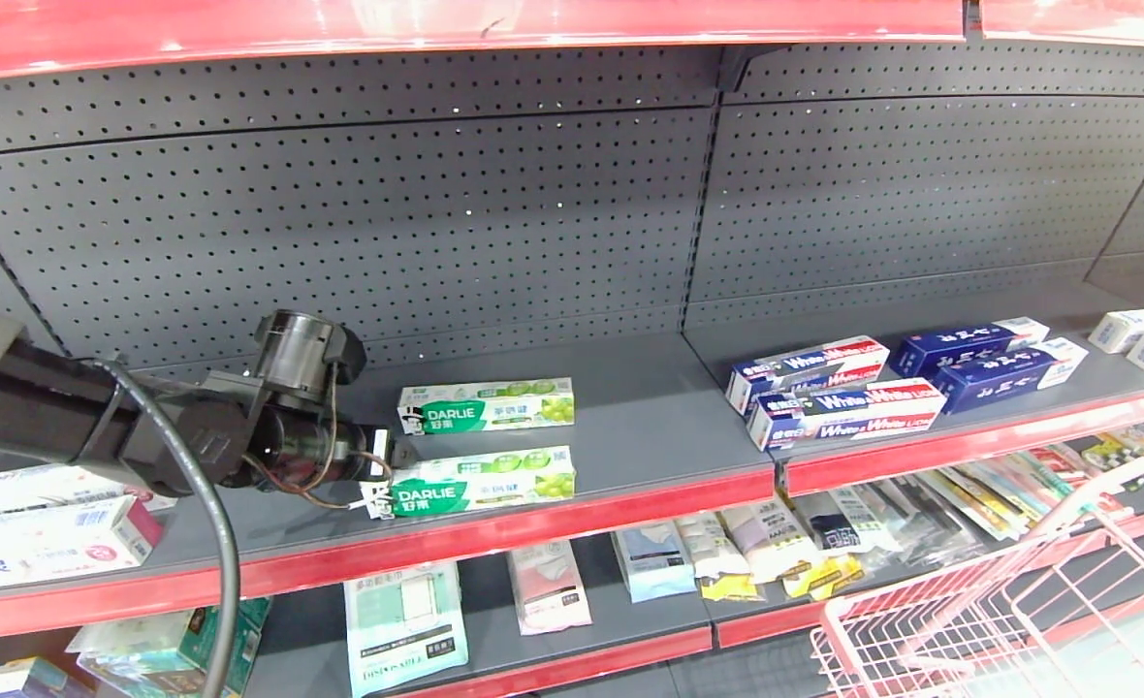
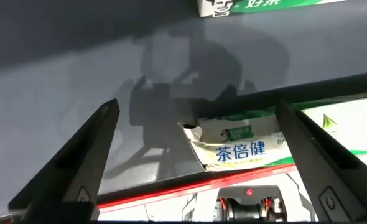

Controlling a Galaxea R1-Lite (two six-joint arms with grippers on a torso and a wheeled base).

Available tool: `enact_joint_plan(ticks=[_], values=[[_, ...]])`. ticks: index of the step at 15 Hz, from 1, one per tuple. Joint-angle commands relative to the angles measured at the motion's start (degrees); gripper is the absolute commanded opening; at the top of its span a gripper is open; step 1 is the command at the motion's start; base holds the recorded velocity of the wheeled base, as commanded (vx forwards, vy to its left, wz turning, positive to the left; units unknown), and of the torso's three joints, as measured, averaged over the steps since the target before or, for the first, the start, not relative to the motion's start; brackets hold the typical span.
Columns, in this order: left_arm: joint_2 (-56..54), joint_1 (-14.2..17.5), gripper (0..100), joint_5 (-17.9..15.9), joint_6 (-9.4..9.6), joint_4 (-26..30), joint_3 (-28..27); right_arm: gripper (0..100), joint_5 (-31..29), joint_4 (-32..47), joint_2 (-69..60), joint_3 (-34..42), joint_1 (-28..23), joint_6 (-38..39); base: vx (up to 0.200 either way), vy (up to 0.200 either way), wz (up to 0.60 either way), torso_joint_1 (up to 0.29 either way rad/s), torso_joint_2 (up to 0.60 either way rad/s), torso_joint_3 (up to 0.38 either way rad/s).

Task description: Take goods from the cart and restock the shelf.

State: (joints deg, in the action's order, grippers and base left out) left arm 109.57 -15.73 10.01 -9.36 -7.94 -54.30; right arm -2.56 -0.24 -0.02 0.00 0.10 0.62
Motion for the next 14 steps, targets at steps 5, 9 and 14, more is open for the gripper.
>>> enact_joint_plan(ticks=[5, 9, 14], values=[[0.8, -0.1, 100, 0.0, -0.13, 0.0, 0.0, 100, 0.0, 0.0, 0.0, 0.0, 0.0, 0.0, 0.0, 0.0, 0.0, 0.0, 0.0, 0.0], [0.6, -0.4, 100, 0.0, -0.13, 0.0, 0.2, 100, 0.0, 0.0, 0.0, 0.0, 0.0, 0.0, 0.0, 0.0, 0.0, 0.0, 0.0, 0.0], [0.6, -1.1, 100, 0.1, -0.13, 0.0, 0.2, 100, 0.0, 0.0, 0.0, 0.0, 0.0, 0.0, 0.0, 0.0, 0.0, 0.0, 0.0, 0.0]])
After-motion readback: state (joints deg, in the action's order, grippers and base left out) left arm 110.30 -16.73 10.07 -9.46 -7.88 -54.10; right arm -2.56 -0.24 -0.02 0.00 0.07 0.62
